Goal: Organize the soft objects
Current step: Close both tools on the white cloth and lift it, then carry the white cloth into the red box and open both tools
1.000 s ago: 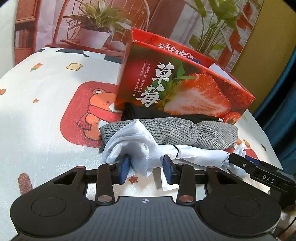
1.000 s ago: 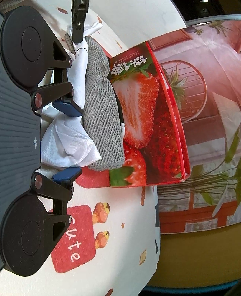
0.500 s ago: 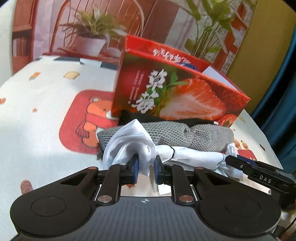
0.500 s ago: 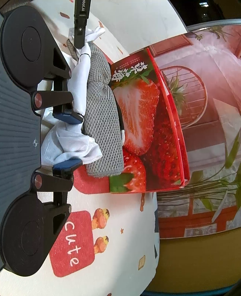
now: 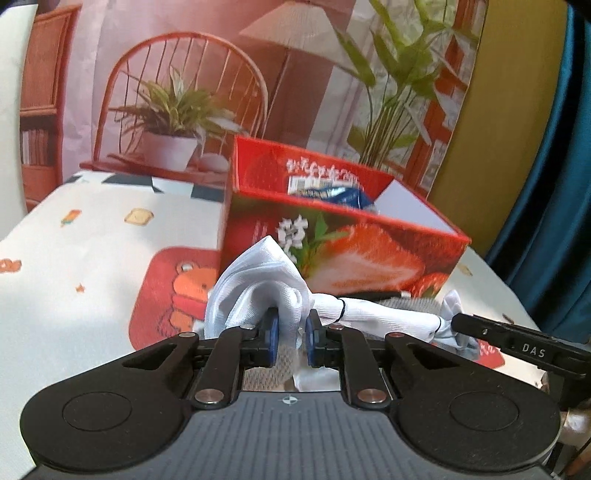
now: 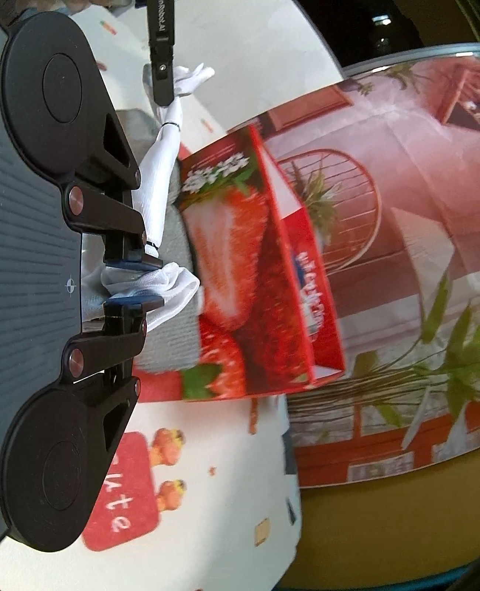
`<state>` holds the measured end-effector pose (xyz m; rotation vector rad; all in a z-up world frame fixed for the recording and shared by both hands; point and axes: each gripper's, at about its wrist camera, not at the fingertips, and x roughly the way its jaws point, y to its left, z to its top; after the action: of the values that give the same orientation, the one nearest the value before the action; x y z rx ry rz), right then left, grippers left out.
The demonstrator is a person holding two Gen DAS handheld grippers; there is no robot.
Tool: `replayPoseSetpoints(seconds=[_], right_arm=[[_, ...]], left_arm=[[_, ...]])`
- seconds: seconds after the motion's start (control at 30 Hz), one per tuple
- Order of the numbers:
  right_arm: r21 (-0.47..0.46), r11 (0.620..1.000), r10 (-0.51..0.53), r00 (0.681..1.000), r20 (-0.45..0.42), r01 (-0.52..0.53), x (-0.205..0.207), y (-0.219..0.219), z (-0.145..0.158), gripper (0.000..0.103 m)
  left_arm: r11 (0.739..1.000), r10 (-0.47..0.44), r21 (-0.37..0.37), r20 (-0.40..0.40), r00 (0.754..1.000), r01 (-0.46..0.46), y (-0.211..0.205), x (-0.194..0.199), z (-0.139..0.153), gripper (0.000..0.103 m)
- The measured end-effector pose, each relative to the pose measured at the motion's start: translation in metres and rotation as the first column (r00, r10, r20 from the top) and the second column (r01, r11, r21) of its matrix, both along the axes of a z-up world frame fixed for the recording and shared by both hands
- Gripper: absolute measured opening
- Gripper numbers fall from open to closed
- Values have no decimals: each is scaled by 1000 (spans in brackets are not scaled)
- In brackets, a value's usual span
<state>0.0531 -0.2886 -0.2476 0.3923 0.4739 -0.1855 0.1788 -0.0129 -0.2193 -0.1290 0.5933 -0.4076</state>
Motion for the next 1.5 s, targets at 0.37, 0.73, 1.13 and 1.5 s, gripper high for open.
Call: replayPoseSetpoints(seconds=[0.37, 0.73, 1.13, 1.5], right_arm=[[-71, 997, 31, 993, 113, -23, 36, -24, 72, 12], [-176, 984, 26, 999, 46, -17, 97, -69, 90, 10], [-139, 989, 37, 999, -29, -40, 120, -85, 64, 6], [-100, 995, 26, 1000, -14, -27, 112, -76, 57, 11]], left_arm=[[999, -36, 30, 129, 991, 33, -13, 28, 61, 16], [986, -126, 107, -32, 992, 128, -45, 111, 61, 16], [988, -134, 42, -261, 956, 150, -51, 172, 32, 16], [980, -160, 86, -178, 971, 177, -56, 163, 38, 55]])
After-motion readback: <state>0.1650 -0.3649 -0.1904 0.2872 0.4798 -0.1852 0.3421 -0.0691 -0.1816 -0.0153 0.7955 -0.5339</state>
